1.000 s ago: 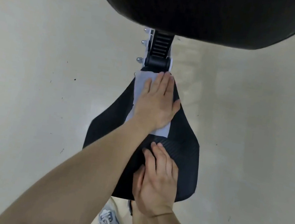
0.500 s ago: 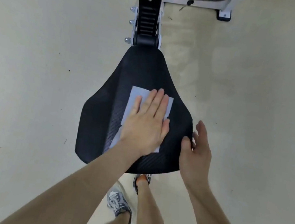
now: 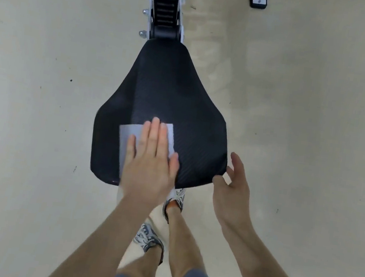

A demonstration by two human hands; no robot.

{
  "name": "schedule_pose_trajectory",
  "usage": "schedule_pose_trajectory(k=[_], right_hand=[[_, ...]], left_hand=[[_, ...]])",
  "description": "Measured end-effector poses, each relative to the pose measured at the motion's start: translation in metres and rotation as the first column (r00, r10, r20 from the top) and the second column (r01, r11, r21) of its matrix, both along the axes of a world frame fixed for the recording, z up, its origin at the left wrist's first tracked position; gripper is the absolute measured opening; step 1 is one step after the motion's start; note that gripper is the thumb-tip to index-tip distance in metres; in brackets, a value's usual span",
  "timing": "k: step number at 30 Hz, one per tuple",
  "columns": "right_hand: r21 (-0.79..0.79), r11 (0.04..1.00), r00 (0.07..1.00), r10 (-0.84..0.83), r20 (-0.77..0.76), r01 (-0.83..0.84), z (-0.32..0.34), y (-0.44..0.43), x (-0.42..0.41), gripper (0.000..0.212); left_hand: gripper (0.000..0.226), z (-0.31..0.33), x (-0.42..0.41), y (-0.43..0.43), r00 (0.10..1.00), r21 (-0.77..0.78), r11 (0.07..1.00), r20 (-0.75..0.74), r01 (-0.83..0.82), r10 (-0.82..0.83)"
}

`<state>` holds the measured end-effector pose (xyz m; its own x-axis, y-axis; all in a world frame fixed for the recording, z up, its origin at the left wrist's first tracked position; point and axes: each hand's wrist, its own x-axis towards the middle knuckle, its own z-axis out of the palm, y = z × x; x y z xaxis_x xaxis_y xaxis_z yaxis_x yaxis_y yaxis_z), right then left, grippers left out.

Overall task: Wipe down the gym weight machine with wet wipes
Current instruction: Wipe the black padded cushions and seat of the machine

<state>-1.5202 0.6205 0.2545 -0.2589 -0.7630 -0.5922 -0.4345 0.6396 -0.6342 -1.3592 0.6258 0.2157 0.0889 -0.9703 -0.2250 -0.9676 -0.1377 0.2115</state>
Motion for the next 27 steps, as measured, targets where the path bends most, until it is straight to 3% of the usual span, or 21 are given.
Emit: schedule_pose_trajectory(k=[2,4,6,7,9,11,13,16,18,19,21,23,25,27], right_hand=[[0.185,0.959,0.964,-0.238,0.119,0.214,0.004,0.01,-0.01,0.053],[0.352,0.865,0.867,-0.448,0.217,0.359,0.007,0.02,-0.021,0.039],[0.393,0.805,0.799,-0.554,0.234,0.444,0.009,0.023,-0.028,0.039],[0.353,0.816,0.812,-0.546,0.208,0.458,0.008,0.022,-0.03,0.042],[0.162,0.918,0.922,-0.378,0.083,0.362,0.008,0.015,-0.03,0.051],[-0.116,0.993,0.993,-0.048,-0.112,0.035,0.012,0.0,-0.021,0.057],[-0.239,0.924,0.939,0.239,-0.249,-0.299,0.004,-0.022,-0.003,0.058],[-0.105,0.772,0.735,0.542,-0.408,-0.627,-0.023,-0.044,0.025,0.064],[-0.064,0.678,0.571,0.56,-0.6,-0.733,-0.04,-0.043,0.031,0.062],[-0.067,0.653,0.533,0.548,-0.645,-0.754,-0.044,-0.041,0.03,0.062],[-0.077,0.668,0.533,0.513,-0.673,-0.74,-0.052,-0.041,0.027,0.064],[-0.046,0.765,0.59,0.455,-0.667,-0.642,-0.053,-0.061,0.027,0.065],[0.055,0.806,0.596,0.479,-0.644,-0.589,-0.05,-0.099,0.034,0.055],[0.157,0.763,0.586,0.595,-0.55,-0.627,-0.052,-0.136,0.052,0.044]], left_hand=[[0.062,-0.003,-0.057,0.008,0.979,0.006,0.983,-0.082,0.186,-0.185],[0.06,-0.007,-0.095,-0.01,0.947,0.02,0.95,-0.094,0.312,-0.308],[0.058,-0.012,-0.114,-0.041,0.909,0.093,0.905,0.001,0.416,-0.418],[0.059,-0.012,-0.119,-0.058,0.887,0.125,0.883,0.038,0.453,-0.46],[0.058,-0.013,-0.117,-0.086,0.879,0.098,0.873,-0.056,0.477,-0.474],[0.053,-0.006,-0.101,-0.099,0.82,-0.067,0.914,-0.418,0.4,-0.39],[0.052,0.006,-0.073,-0.094,0.701,-0.13,0.966,-0.667,0.224,-0.252],[0.06,0.018,-0.028,-0.08,0.619,0.042,0.998,-0.783,-0.05,0.064],[0.059,0.019,-0.001,-0.075,0.686,0.032,0.996,-0.723,-0.088,0.084],[0.053,0.015,0.012,-0.072,0.776,-0.023,0.998,-0.631,-0.055,0.028],[0.043,0.005,0.038,-0.065,0.948,-0.106,0.994,-0.317,0.001,-0.035],[0.049,-0.001,0.054,-0.056,0.994,-0.057,0.998,-0.11,-0.029,0.023],[0.052,-0.005,0.058,-0.051,0.999,-0.01,1.0,-0.041,-0.021,0.021],[0.052,-0.009,0.055,-0.051,1.0,-0.007,1.0,-0.028,0.007,-0.008]])
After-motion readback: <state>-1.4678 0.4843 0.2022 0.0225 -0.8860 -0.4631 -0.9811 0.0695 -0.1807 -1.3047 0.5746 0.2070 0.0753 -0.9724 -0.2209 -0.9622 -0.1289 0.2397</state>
